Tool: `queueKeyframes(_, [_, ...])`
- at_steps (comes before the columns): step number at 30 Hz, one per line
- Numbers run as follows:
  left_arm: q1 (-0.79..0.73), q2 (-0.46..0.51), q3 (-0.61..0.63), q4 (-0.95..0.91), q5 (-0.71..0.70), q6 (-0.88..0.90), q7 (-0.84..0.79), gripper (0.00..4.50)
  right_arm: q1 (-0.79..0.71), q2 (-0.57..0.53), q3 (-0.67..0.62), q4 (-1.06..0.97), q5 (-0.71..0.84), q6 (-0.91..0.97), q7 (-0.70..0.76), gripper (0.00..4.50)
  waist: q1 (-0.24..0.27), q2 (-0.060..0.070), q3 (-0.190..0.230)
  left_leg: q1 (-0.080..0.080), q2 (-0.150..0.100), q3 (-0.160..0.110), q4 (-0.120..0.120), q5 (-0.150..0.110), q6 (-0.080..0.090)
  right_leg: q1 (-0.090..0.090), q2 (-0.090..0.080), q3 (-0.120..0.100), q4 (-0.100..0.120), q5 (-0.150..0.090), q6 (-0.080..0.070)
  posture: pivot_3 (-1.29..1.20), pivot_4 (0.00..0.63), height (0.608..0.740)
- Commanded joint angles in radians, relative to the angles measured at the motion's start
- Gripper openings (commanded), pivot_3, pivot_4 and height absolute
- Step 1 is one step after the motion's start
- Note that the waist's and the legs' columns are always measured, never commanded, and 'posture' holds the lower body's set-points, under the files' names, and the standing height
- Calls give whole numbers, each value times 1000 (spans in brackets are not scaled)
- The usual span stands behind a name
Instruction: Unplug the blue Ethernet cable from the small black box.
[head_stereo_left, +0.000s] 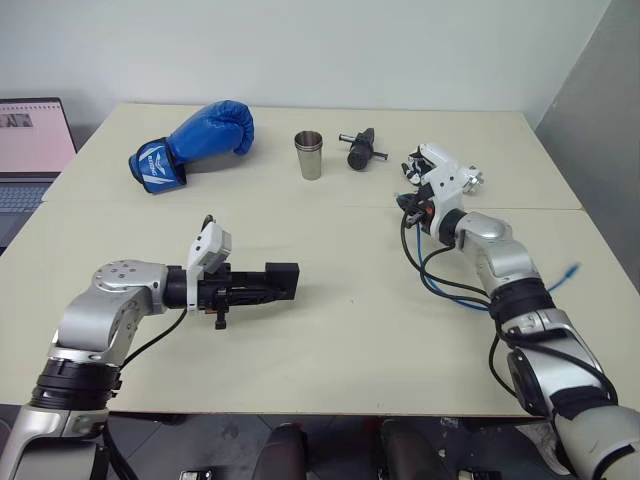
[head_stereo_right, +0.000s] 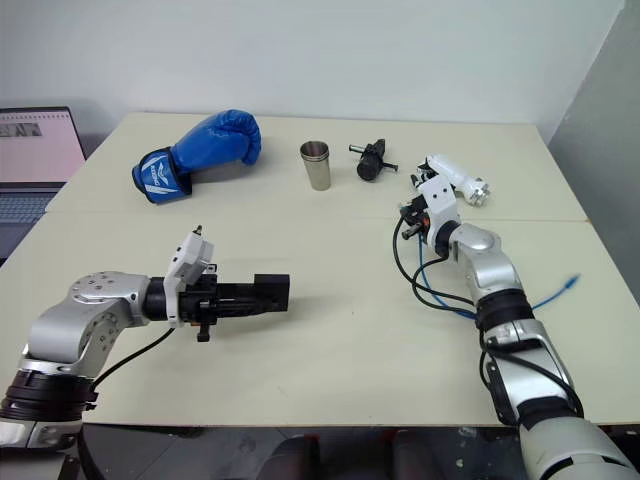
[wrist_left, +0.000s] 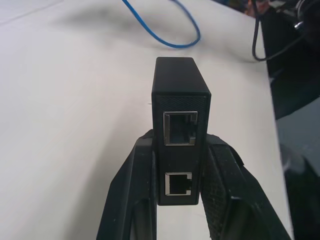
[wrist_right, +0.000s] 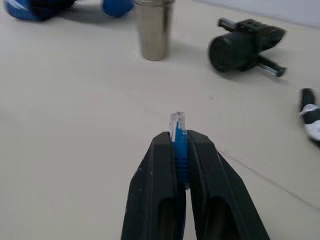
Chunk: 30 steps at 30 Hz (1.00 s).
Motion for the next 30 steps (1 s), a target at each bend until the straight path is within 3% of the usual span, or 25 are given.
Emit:
queueKeyframes(1, [-20, -36, 8, -14, 21, -43, 50, 799, -88, 23, -41, 142, -37, -121, -49, 758, 0, 0, 0, -1, 0, 1, 0, 0, 0, -1, 0, 0, 0, 0, 0, 0, 150, 740])
queueKeyframes(3, [-19, -58, 22, -6, 30, -55, 92, 799, -91, 24, -56, 141, -32, -139, -39, 913, 0, 0, 0, -4, 0, 1, 0, 0, 0, -3, -1, 0, 0, 0, 0, 0, 150, 740])
queueKeyframes(7, [-15, -78, 34, 4, 39, -71, 129, 799, -74, 22, -68, 92, -31, -144, -9, 1888, 0, 0, 0, -4, 0, 1, 1, 0, 0, -3, -1, 0, 0, 0, 0, 0, 150, 740])
queueKeyframes(12, [-20, -115, 52, 48, 70, -128, 210, 799, 5, 4, -55, -124, 9, -36, 105, 3045, 1, 1, 0, -3, 0, 0, 1, 0, 0, -3, -1, 0, 1, 0, 0, 0, 150, 740])
queueKeyframes(15, [-30, -160, 70, 106, 120, -177, 323, 799, 122, -44, 23, -409, 56, 72, 279, 3715, 3, 1, 0, -4, 0, -1, 1, 0, 0, -3, -1, -1, 1, 0, 0, 0, 150, 740])
queueKeyframes(22, [-42, -237, 117, 251, 227, -340, 540, 799, 257, -99, 126, -749, 79, 220, 396, 3754, 3, 1, 0, -5, -1, -1, 4, 0, 0, -3, -1, -1, 1, 0, 0, 0, 150, 740])
queueKeyframes(30, [-70, -277, 171, 460, 330, -558, 767, 799, 280, -94, 180, -842, 94, 285, 442, 3754, 5, 1, 0, -4, 0, -4, 7, 0, 0, -2, -1, -3, 3, 0, 1, 0, 150, 740])
